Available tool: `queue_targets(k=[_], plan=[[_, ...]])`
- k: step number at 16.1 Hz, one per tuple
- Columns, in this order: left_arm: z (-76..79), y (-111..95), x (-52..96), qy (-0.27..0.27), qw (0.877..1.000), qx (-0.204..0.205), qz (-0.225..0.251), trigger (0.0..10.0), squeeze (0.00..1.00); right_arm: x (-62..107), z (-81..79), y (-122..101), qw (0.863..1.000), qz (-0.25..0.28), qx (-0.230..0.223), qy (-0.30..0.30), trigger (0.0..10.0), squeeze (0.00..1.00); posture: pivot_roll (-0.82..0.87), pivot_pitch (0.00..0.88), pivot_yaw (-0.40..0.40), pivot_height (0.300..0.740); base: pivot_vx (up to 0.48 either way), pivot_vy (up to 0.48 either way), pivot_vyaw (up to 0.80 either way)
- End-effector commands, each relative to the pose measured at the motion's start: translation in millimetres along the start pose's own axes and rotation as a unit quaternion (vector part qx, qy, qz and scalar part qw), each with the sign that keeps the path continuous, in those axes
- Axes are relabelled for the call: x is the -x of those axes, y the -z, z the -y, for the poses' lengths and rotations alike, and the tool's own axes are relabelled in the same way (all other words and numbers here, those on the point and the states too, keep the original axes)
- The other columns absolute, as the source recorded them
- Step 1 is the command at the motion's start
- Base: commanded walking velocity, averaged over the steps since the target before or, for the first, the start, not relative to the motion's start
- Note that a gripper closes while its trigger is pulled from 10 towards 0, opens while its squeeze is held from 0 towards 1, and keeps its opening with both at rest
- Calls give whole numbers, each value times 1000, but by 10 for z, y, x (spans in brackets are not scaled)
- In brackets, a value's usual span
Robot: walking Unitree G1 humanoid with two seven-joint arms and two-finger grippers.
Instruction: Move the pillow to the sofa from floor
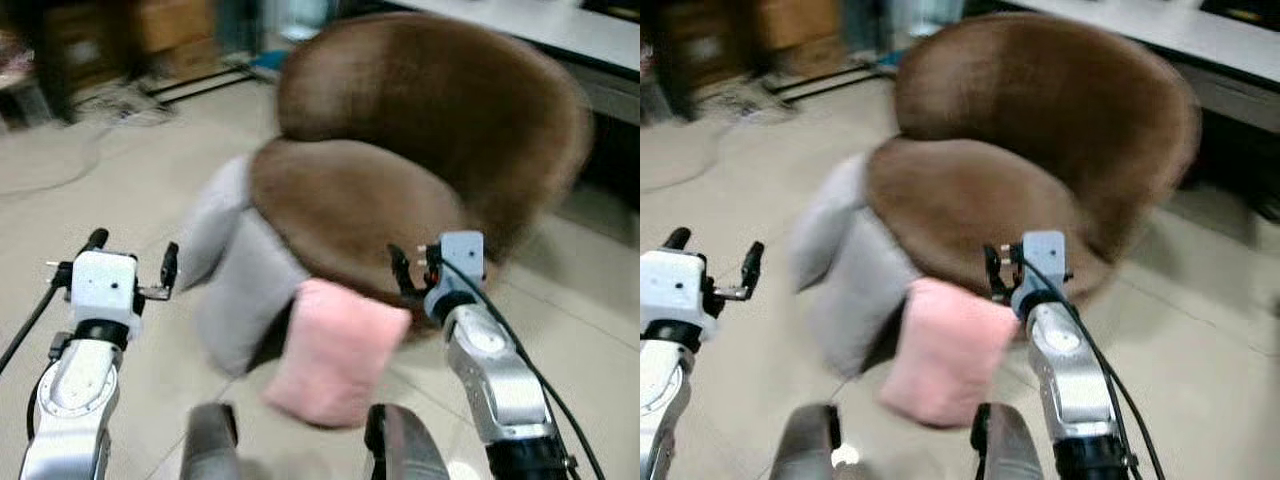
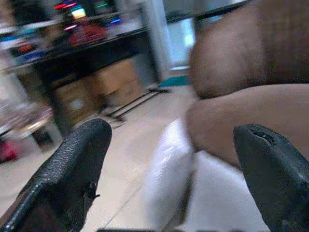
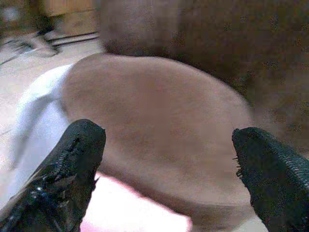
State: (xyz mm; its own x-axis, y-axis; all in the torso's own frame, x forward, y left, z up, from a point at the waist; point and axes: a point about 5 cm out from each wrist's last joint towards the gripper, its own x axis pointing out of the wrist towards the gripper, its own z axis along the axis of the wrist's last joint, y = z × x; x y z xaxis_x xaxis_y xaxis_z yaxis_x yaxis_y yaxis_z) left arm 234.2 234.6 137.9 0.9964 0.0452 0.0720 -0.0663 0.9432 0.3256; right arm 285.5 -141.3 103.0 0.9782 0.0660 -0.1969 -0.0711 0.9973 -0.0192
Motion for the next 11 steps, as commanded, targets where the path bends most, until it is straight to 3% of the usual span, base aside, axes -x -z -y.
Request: queue_targets(k=[1,11], plan=[[47,-76,-33,21,1000,1,15,10000,35,21,45,65,1000,-10,0,16,10000,0,75,0,-56,581,259,0,0],[37,-98,-48,48,999,-10,18,10000,27,77,10,124,999,-14,-9,28,10000,0,77,0,-9,581,260,0,0]])
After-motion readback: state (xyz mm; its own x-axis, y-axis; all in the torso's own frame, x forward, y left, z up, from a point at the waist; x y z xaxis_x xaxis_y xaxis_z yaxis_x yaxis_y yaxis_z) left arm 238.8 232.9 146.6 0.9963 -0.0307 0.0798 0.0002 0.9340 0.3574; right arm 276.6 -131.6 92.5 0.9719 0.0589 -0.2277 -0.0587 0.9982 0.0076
